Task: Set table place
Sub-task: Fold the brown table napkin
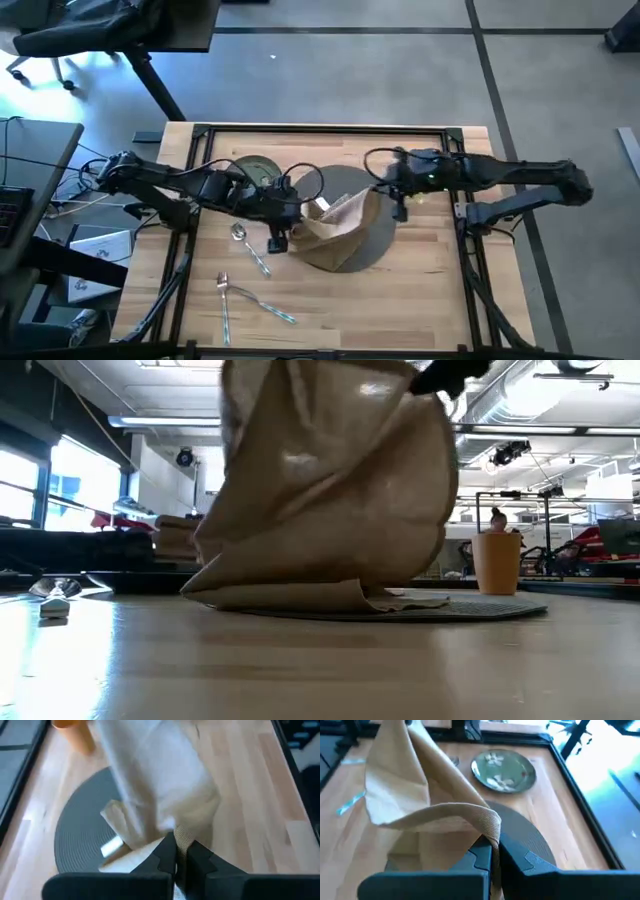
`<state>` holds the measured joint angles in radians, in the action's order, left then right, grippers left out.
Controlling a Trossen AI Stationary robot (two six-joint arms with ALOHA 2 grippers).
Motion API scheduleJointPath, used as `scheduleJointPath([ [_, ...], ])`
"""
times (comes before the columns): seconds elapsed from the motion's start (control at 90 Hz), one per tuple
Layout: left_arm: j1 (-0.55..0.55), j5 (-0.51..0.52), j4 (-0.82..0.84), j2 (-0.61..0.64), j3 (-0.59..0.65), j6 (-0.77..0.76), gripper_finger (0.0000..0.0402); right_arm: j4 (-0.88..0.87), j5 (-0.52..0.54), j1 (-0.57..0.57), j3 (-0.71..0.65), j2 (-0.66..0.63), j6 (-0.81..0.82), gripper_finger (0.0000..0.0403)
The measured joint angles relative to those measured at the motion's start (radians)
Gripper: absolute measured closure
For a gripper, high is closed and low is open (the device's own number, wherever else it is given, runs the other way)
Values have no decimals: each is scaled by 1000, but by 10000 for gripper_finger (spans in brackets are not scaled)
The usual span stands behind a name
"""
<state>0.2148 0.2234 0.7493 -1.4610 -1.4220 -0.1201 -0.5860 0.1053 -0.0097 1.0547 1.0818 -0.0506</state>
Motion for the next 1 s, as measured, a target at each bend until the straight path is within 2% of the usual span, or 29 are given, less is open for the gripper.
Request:
scheduleJointPath([
  [0.244,-40,-39,-38,-174,1,0,401,-289,139,119,-48,-83,189,403],
  [0.378,-54,-57,-71,-271,2,-7,389,-296,150,171,-121,-91,274,403],
  [0.533,-81,-58,-52,-351,2,-25,337,-243,167,195,-212,-87,316,403],
  [0.633,-93,-75,41,-354,-24,-50,295,-239,179,195,-241,-87,333,403],
  [0.744,-86,-84,210,-330,-80,-195,263,-240,181,195,-246,-87,339,403],
  [0.9,-8,-53,286,-273,-84,-424,250,-218,182,195,-246,-87,330,403],
  [1.0,84,-9,272,-269,-75,-430,250,-199,182,195,-246,-87,311,403],
])
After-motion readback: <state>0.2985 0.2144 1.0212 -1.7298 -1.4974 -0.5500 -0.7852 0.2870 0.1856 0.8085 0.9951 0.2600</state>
